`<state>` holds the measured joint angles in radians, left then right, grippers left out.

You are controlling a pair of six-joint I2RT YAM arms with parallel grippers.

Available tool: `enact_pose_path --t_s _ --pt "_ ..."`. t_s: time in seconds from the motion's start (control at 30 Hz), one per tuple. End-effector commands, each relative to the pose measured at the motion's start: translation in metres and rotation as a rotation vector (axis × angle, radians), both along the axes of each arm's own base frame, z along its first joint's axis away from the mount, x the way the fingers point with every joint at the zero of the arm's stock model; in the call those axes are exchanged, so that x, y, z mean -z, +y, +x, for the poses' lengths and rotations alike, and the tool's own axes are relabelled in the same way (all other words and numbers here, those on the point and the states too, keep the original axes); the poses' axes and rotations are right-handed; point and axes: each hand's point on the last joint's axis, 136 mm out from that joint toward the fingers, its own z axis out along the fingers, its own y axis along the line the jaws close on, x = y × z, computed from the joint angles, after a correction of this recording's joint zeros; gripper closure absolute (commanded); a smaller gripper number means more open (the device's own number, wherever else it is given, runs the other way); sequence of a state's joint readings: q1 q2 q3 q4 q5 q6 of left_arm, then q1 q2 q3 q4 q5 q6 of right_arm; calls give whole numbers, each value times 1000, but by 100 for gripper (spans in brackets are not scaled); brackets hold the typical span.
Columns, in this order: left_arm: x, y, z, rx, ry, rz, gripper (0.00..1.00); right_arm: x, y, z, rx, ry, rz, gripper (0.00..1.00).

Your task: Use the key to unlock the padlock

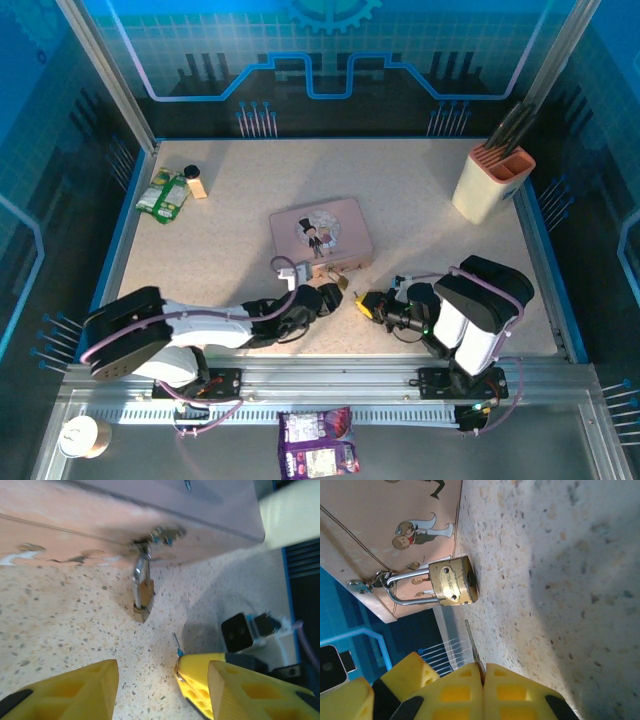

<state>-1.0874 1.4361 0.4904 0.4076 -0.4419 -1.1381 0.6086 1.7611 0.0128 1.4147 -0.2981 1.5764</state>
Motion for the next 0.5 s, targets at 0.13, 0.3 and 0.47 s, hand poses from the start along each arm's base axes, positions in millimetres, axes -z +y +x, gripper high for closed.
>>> enact_pose_path --t_s 0.13,0.3,0.47 --pt "0 -27 23 26 -111 113 40 7 -9 -7 -44 -19 -32 100" --pt "17 -16 34 -48 -55 242 40 10 -11 -11 -66 -23 -45 100" --pt "43 -7 39 -95 37 300 39 13 -12 -13 -78 -25 -55 100"
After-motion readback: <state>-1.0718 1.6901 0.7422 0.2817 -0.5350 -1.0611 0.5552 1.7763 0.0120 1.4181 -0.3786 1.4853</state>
